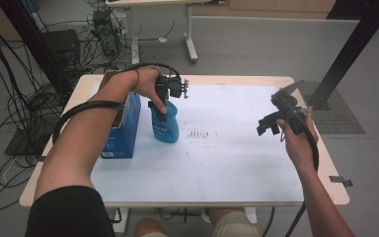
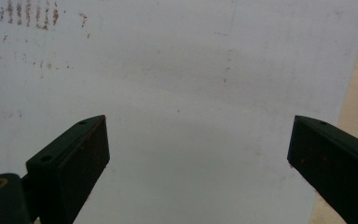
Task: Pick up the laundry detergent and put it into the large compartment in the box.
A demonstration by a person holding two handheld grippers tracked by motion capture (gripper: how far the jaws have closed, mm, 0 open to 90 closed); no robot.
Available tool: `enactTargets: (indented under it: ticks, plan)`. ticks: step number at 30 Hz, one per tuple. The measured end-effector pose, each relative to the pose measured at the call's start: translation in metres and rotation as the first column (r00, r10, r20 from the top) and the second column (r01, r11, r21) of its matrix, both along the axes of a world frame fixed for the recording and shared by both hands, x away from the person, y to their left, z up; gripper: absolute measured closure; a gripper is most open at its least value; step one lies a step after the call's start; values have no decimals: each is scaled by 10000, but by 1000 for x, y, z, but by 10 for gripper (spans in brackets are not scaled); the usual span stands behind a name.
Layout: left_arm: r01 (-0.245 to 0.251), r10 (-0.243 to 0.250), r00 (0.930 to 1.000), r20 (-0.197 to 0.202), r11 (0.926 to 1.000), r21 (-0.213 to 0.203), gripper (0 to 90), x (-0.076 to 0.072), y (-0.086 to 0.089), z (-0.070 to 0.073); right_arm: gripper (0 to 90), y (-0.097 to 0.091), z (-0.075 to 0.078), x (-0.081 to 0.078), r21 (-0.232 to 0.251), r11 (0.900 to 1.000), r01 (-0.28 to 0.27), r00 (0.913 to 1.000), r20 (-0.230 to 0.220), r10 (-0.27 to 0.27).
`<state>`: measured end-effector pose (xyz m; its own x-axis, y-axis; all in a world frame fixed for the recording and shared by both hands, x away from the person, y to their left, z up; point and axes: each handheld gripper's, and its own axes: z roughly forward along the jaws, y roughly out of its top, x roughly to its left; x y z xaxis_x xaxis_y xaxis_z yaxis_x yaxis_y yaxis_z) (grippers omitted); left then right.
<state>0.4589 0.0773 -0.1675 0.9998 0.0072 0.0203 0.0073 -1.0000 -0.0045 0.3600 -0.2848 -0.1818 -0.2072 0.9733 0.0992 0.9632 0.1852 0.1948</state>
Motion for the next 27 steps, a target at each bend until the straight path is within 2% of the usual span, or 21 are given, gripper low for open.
enactTargets:
  ticks: [27]
  plan:
    - [73,-73,10000,66,10000,15,85,-2,1,0,56,4,0,1,-45,10000,-77,10000,-31,77]
